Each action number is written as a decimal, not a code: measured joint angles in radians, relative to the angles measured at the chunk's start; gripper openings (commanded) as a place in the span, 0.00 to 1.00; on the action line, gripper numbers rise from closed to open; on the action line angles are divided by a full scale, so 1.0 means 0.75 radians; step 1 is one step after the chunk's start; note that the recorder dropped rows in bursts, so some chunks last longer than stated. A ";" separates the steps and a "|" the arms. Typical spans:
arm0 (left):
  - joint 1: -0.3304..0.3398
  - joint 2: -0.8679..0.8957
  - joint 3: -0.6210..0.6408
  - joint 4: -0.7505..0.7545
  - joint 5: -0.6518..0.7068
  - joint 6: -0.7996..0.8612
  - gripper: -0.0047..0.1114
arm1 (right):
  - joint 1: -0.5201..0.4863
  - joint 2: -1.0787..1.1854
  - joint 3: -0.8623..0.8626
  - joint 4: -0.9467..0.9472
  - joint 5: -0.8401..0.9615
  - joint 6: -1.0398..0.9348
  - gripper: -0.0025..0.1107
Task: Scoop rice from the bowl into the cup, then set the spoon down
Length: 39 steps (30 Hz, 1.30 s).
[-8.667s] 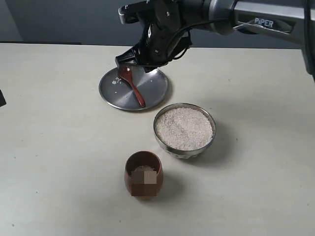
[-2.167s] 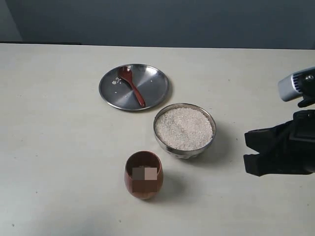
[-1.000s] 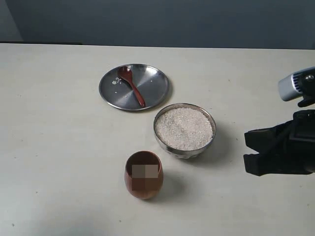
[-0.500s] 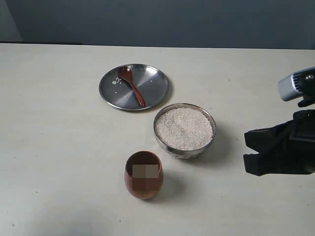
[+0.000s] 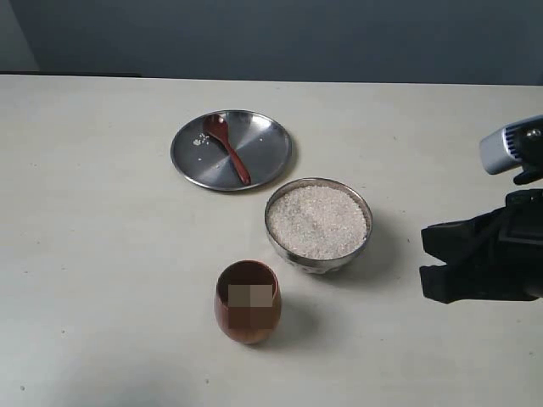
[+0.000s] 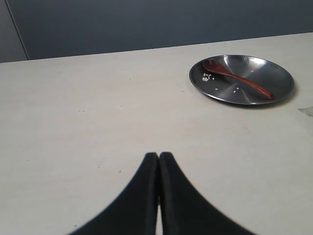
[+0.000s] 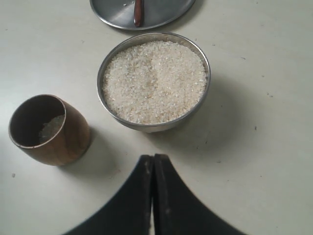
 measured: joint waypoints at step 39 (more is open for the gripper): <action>0.000 0.000 0.000 -0.003 0.000 0.000 0.04 | 0.000 -0.105 0.000 0.015 0.000 0.000 0.03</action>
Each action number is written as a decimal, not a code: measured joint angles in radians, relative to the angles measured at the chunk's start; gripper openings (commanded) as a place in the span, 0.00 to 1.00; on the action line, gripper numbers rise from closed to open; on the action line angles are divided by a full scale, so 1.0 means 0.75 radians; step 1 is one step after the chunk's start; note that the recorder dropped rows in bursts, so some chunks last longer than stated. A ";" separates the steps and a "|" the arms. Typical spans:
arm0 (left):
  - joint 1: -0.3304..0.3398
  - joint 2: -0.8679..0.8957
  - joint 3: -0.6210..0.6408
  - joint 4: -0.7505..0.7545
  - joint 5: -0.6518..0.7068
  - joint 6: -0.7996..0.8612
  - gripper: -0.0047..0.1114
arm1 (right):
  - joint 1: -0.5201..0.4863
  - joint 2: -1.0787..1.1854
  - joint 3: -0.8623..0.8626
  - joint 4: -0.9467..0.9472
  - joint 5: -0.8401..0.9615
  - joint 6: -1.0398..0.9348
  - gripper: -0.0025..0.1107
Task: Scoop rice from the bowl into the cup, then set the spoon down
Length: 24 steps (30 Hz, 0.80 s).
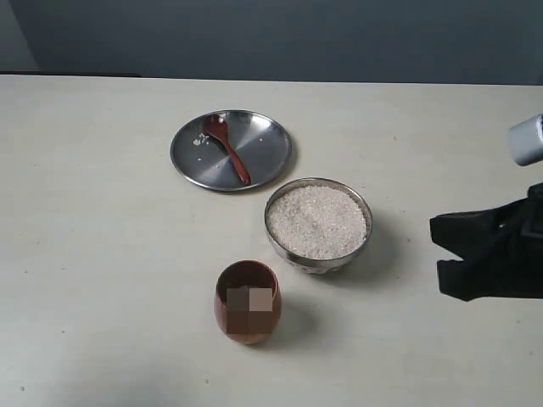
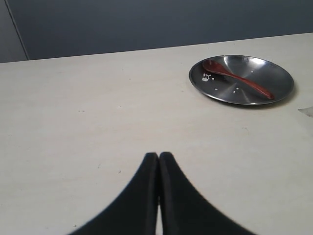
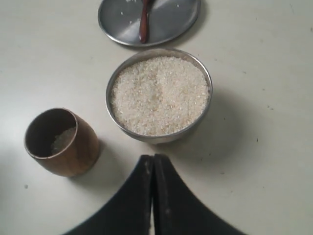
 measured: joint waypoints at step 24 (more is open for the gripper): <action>0.000 0.000 0.000 0.003 0.000 0.000 0.04 | -0.584 -0.769 0.000 0.039 -0.016 0.000 0.03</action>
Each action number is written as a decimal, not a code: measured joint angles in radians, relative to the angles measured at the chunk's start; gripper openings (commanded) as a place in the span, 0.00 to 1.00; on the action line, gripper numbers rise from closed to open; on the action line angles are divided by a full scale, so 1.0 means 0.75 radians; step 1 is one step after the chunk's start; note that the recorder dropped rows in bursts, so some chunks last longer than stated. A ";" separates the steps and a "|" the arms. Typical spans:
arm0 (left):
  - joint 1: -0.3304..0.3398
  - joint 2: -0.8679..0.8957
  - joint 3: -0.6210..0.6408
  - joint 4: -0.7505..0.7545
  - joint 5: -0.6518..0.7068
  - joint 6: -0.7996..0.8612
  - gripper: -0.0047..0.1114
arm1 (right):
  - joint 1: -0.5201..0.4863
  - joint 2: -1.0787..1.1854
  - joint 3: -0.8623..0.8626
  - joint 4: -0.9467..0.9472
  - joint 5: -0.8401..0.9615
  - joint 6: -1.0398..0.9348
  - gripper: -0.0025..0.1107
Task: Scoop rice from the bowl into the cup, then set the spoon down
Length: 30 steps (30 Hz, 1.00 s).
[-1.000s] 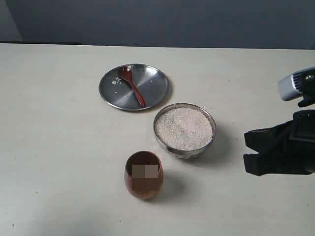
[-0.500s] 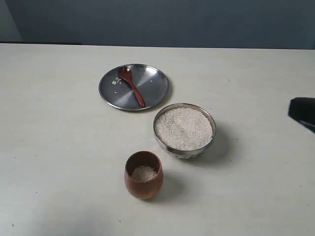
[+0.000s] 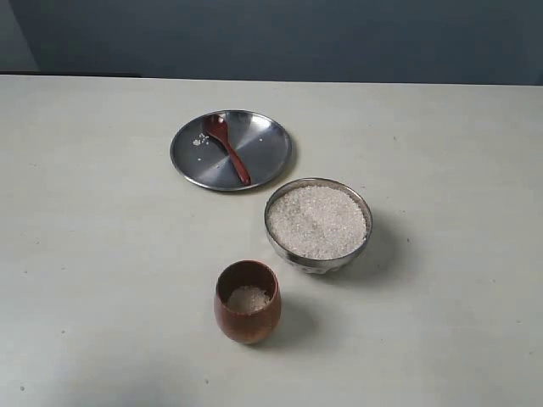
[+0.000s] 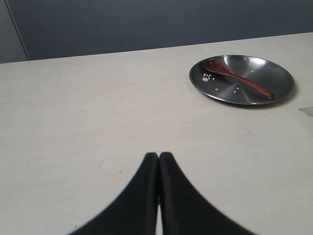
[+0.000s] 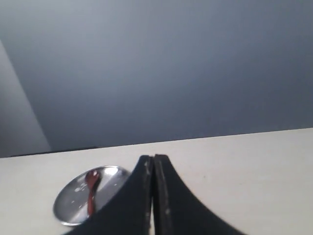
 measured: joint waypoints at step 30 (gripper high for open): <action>0.000 0.000 0.000 0.003 0.000 0.000 0.04 | -0.340 -0.007 0.003 -0.054 -0.080 -0.088 0.03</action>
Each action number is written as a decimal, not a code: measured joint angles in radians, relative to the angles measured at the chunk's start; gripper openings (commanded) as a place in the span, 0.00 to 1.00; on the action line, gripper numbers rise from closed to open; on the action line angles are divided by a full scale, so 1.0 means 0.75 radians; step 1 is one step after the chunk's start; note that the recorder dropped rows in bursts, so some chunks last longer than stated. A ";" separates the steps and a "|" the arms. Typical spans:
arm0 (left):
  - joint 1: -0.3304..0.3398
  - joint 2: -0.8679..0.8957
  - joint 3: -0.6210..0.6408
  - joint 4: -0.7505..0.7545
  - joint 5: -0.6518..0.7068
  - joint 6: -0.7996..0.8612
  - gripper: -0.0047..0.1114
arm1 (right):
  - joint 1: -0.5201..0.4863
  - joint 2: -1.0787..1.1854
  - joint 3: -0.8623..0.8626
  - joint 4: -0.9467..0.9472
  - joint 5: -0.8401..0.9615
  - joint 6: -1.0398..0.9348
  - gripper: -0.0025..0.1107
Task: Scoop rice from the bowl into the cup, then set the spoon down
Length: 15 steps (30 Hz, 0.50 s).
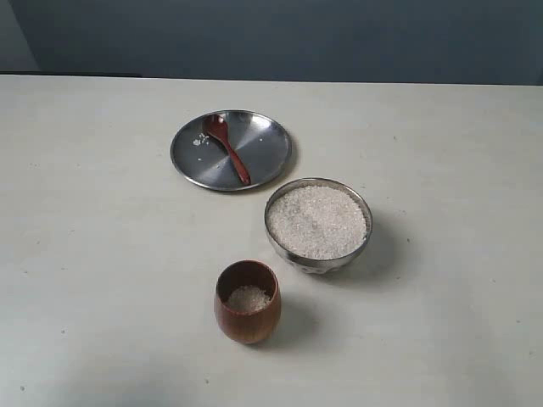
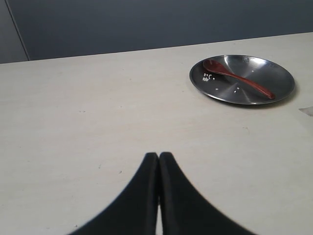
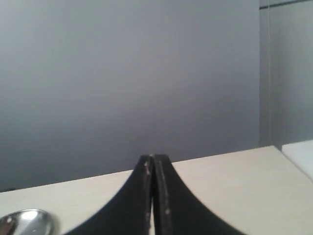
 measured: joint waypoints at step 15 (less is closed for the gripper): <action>0.000 0.000 0.000 0.003 0.000 0.000 0.04 | 0.000 0.000 0.397 -0.125 -0.303 -0.097 0.03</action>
